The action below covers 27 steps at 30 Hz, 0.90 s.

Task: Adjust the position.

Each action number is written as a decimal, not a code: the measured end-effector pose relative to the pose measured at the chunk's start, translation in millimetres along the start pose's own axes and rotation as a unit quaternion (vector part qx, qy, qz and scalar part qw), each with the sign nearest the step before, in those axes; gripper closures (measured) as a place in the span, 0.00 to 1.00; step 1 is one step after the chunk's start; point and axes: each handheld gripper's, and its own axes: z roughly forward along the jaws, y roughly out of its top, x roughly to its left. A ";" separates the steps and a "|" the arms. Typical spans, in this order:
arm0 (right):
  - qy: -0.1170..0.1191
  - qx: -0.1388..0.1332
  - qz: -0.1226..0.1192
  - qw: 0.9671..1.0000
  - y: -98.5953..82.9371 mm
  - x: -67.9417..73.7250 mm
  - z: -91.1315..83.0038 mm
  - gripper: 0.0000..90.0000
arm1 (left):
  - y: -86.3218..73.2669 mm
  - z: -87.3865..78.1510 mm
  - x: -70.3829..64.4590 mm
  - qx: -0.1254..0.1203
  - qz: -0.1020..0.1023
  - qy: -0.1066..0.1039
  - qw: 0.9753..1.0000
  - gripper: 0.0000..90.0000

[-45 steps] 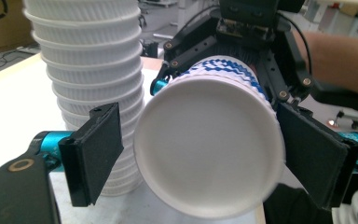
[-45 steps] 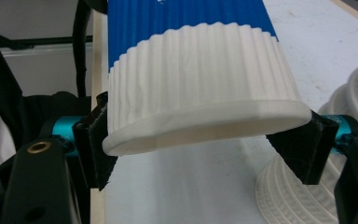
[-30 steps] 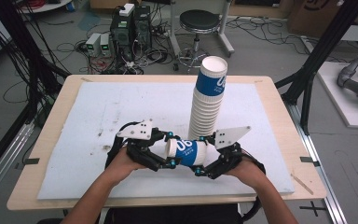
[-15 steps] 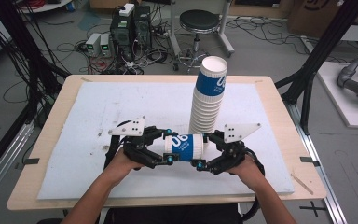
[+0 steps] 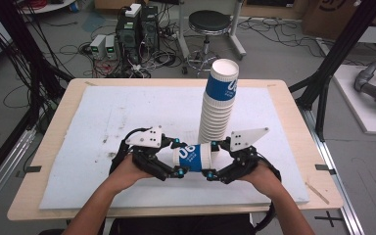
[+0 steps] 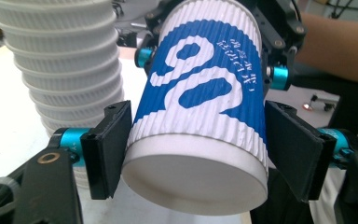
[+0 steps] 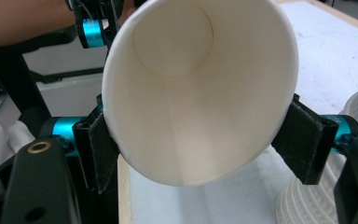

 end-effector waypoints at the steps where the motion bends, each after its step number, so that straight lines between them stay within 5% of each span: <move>1: 0.003 0.001 0.002 1.000 0.0 0.0 -0.2 0.26 | -0.7 -0.1 0.3 0.001 0.000 -0.005 1.000 0.31; 8: 0.014 -0.036 0.023 0.999 -1.4 -1.6 -1.7 0.21 | -5.4 -1.2 3.2 -0.037 -0.016 -0.024 0.999 0.32; 10: 0.013 -0.080 0.050 0.995 -1.3 -1.0 -4.6 0.20 | -8.6 -3.7 5.8 -0.064 -0.028 -0.028 0.997 0.32; 15: 0.014 -0.141 0.065 0.988 -0.5 -3.0 -16.0 0.20 | -9.5 -7.4 6.5 -0.103 -0.035 -0.024 0.994 0.32; 22: 0.011 -0.143 0.067 0.987 -0.1 -1.9 -12.3 0.19 | -10.1 -2.6 4.5 -0.104 -0.036 -0.023 0.994 0.32; 27: 0.016 -0.128 0.060 0.990 0.2 -2.7 -12.3 0.25 | -10.7 0.1 3.9 -0.084 -0.028 -0.022 0.996 0.33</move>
